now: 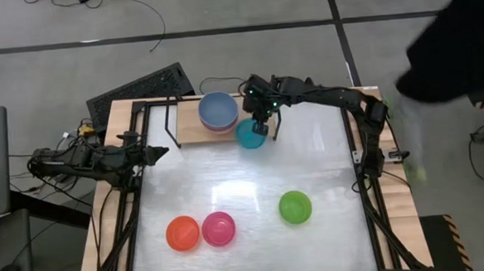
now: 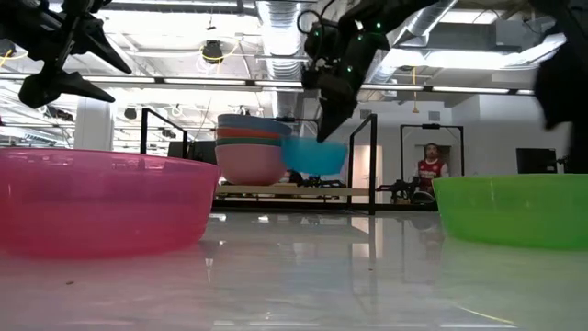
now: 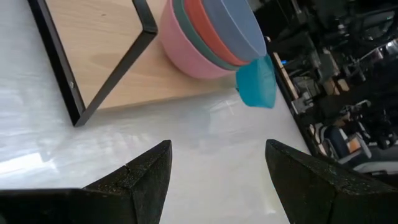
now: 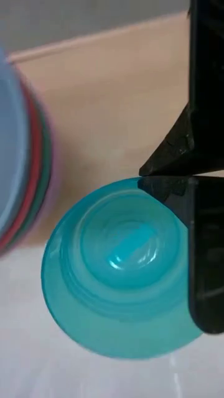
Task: Place and stack bowls onto a shelf
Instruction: Put the light blue bowl on the shelf, then stack the green bowl on top of the light blue bowl on the shelf
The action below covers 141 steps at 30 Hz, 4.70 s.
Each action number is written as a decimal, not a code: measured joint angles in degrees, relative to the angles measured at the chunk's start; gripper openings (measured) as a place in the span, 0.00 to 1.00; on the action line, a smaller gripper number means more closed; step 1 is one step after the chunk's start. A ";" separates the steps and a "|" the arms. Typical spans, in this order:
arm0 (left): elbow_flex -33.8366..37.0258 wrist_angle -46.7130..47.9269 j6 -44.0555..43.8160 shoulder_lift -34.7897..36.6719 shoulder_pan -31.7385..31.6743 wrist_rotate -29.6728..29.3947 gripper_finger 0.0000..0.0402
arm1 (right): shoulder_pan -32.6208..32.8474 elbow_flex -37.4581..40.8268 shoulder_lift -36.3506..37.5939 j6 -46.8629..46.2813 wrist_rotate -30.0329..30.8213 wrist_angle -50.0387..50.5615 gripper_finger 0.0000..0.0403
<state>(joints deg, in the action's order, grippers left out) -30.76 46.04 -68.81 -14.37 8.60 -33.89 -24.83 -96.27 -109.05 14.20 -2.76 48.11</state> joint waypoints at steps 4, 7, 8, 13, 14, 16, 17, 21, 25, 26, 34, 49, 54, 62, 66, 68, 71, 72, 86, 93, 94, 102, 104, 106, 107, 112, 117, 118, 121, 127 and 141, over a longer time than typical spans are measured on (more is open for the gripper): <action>0.01 0.01 -1.68 0.01 -0.02 -0.94 0.61 | -2.63 0.02 -0.03 5.26 0.04 -0.32 0.04; 0.00 0.02 -3.01 0.00 -0.02 -1.47 0.61 | -4.37 0.02 -0.03 9.71 -0.14 -0.46 0.04; 0.00 0.02 -3.34 0.02 -0.02 -1.66 0.61 | -4.76 0.02 -0.03 11.08 -0.14 -0.62 0.04; 0.00 0.01 -4.57 0.01 -0.02 -3.80 0.61 | -7.13 0.02 -0.02 16.46 -0.72 -0.61 0.04; 0.00 0.00 -4.85 0.00 -0.02 -4.32 0.61 | -7.62 0.02 -0.01 17.19 -1.44 -0.78 0.04; 0.01 0.02 -5.35 0.01 -0.02 -5.05 0.61 | -8.43 0.02 0.00 18.07 -1.94 -1.20 0.04; 0.00 0.01 -5.50 0.01 -0.02 -5.42 0.61 | -8.71 0.02 -0.23 18.62 -1.95 -1.46 0.04; 0.00 0.01 -6.04 0.00 -0.02 -6.91 0.61 | -10.15 0.05 -1.36 19.67 -2.98 -1.60 0.04; 0.00 0.00 -6.50 0.00 -0.02 -7.45 0.61 | -10.41 -1.11 -2.93 20.74 -3.58 -1.50 0.04; 0.01 0.00 -6.50 0.01 -0.02 -7.54 0.61 | -10.35 -1.11 -3.12 21.42 -3.48 -1.50 0.04; 0.00 0.00 -6.49 0.01 -0.02 -8.07 0.61 | -9.61 -1.18 -3.61 24.22 -0.13 -6.05 0.19; 0.01 0.02 -5.86 0.02 -0.02 -8.86 0.61 | -7.97 -16.69 -3.72 17.66 -0.59 1.40 0.33; 0.00 0.00 -5.83 0.01 -0.02 -8.83 0.61 | -4.84 -25.49 -3.70 11.42 -2.80 16.55 0.33; 0.00 0.00 -3.94 0.02 -0.02 -7.23 0.61 | 2.22 -28.17 -3.72 -8.03 -3.44 39.15 0.33; 0.01 0.00 -1.93 0.00 -0.02 -5.17 0.61 | 7.68 -24.98 -2.56 -11.90 -3.74 41.58 0.33; 0.01 0.00 -1.09 0.01 -0.02 -4.11 0.61 | 10.30 -22.44 -0.67 -14.20 -4.45 41.94 0.33; 0.00 0.02 0.20 0.00 -0.02 -3.35 0.61 | 14.19 -17.70 4.40 -19.22 -4.28 41.96 0.33; 0.00 0.00 0.38 0.01 -0.02 -3.29 0.61 | 15.48 -15.82 6.14 -21.26 -3.92 41.74 0.33; 0.02 0.00 3.08 0.00 -0.02 -2.38 0.61 | 33.63 16.09 26.75 -50.15 1.70 27.55 0.36; 0.00 -0.02 2.72 0.00 -0.02 -2.39 0.61 | 40.65 26.45 28.07 -56.45 4.35 16.53 0.53; 0.00 -0.01 2.67 0.01 -0.02 -2.41 0.61 | 41.09 27.64 27.84 -56.45 4.77 15.08 0.56; 0.00 -0.02 2.30 0.00 -0.02 -2.41 0.61 | 40.25 37.58 23.29 -55.86 4.09 2.55 0.62; 0.00 0.00 2.36 0.00 -0.02 -2.41 0.61 | 39.54 38.88 21.87 -54.86 2.13 -0.43 0.62; 0.00 0.02 2.32 0.00 -0.02 -2.43 0.61 | 38.94 39.62 20.09 -53.95 0.09 -2.56 0.62; 0.00 0.07 2.30 0.00 -0.02 -2.43 0.61 | 38.78 39.70 19.22 -53.23 -0.17 -3.30 0.62; 0.00 0.64 2.13 0.00 -0.02 -2.47 0.61 | 38.54 39.75 14.30 -49.70 -0.31 -3.78 0.61; 0.00 0.81 1.57 0.01 -0.02 -2.47 0.61 | 38.78 39.72 10.97 -47.75 -0.46 -4.55 0.44; 0.00 0.81 1.53 0.01 -0.02 -2.47 0.61 | 38.95 39.72 10.62 -47.31 -0.49 -4.65 0.37; 0.01 0.82 1.35 0.00 -0.02 -2.46 0.61 | 39.22 39.67 10.42 -46.86 -0.86 -4.91 0.14; 0.00 1.10 1.07 0.00 -0.02 -2.54 0.61 | 38.01 39.50 12.56 -45.05 -2.68 -5.02 0.05; 0.00 1.33 0.64 0.00 -0.02 -3.43 0.61 | 19.49 23.57 20.74 -25.64 -3.33 4.93 0.05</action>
<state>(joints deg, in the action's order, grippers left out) -30.76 47.37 -68.17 -14.37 8.58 -37.32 -5.33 -72.70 -88.31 -11.44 -6.09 53.04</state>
